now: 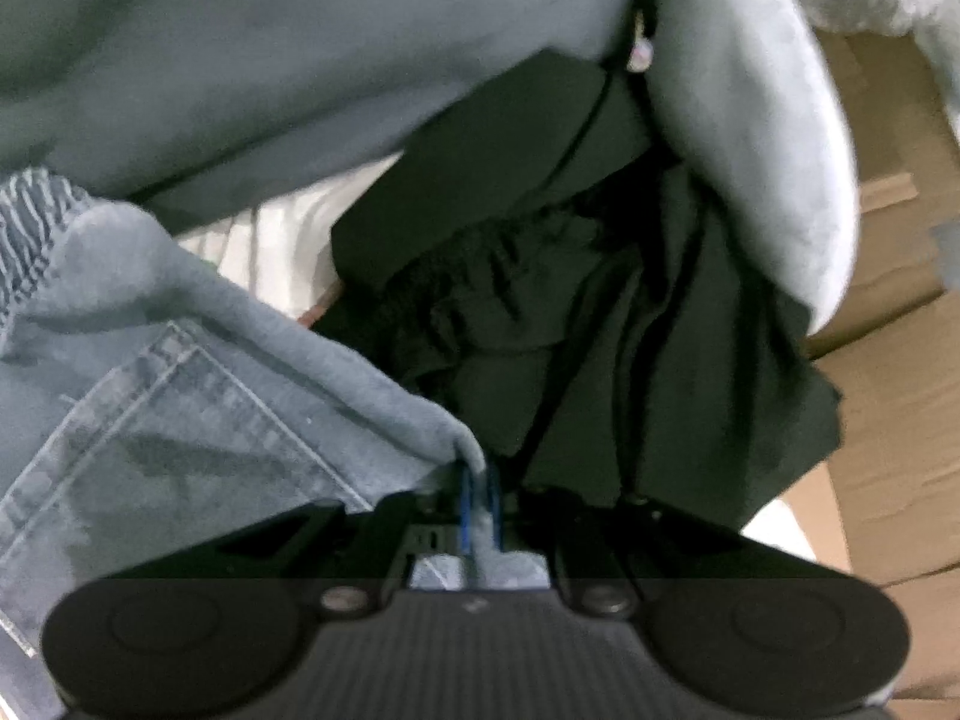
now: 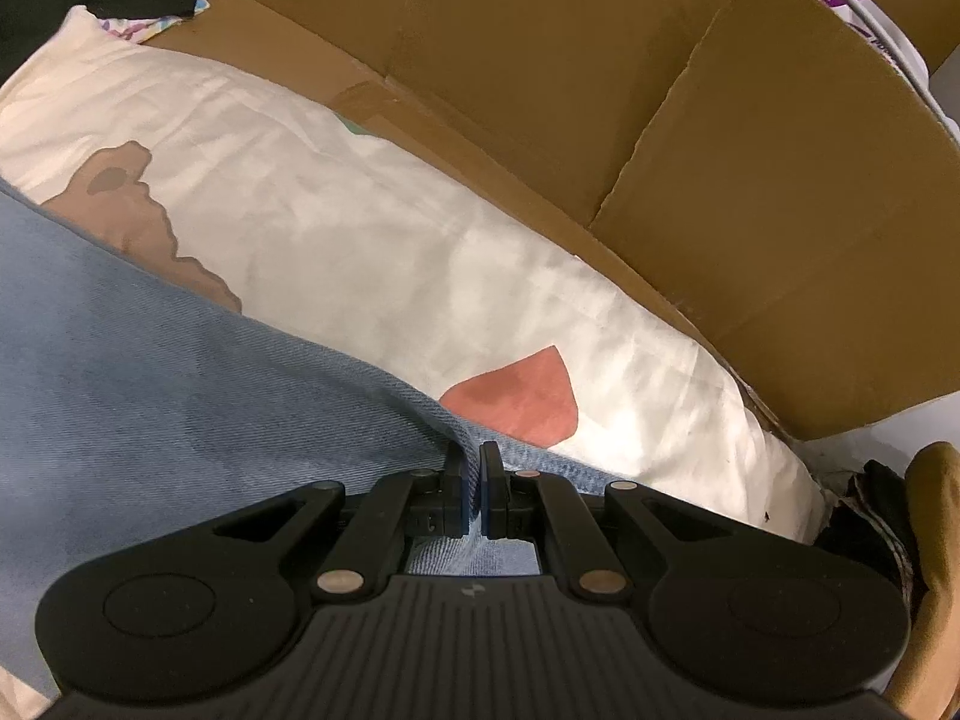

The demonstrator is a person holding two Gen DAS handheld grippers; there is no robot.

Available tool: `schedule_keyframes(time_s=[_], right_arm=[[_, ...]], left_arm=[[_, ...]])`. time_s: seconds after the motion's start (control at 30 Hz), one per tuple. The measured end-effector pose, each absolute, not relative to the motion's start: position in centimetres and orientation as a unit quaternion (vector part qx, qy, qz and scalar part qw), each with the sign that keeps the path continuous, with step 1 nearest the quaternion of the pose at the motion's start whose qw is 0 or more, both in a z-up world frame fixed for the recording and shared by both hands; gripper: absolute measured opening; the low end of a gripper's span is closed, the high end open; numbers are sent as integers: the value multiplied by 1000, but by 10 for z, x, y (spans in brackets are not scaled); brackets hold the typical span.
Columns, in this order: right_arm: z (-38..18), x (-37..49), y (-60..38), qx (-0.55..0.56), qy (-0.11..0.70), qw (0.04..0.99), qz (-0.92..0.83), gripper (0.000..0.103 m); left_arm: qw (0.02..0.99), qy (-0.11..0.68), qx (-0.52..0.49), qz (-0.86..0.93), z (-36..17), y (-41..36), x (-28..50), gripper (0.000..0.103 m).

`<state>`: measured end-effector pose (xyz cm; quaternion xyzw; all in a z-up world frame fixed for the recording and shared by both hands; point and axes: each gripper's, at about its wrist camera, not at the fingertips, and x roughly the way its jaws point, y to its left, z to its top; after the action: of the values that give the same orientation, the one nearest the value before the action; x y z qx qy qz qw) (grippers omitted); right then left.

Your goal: Fold clothes

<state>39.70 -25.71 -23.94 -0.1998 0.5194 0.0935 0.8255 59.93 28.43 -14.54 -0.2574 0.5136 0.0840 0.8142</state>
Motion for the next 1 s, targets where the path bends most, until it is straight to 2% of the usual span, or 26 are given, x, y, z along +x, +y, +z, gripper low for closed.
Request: schedule_keyframes(time_s=[0.1, 0.17, 0.27, 0.43, 0.53, 0.77, 0.83, 0.87, 1.0], right_arm=[[-250, 403, -259, -191, 527, 824, 89, 1], [-257, 406, -261, -183, 529, 824, 89, 1], [-260, 406, -263, -175, 528, 826, 91, 1], [-256, 409, -264, -184, 531, 822, 96, 1], [-255, 412, -266, -183, 531, 822, 92, 1], [-262, 416, -268, -166, 530, 828, 81, 3], [-259, 416, -274, -150, 534, 829, 74, 18], [-252, 414, -278, -140, 530, 832, 79, 20], [-221, 403, -299, -97, 509, 850, 95, 42]], left_arm=[[808, 528, -248, 82, -148, 281, 603, 12], [809, 535, -234, 70, -145, 275, 603, 27], [815, 541, -203, 37, -135, 258, 598, 36], [802, 561, -205, -10, -142, 228, 582, 35], [792, 576, -196, -45, -147, 204, 576, 29], [778, 595, -180, -90, -156, 154, 575, 30], [777, 598, -167, -103, -156, 139, 572, 30], [778, 597, -157, -113, -154, 132, 570, 30], [780, 598, -119, -144, -149, 105, 562, 36]])
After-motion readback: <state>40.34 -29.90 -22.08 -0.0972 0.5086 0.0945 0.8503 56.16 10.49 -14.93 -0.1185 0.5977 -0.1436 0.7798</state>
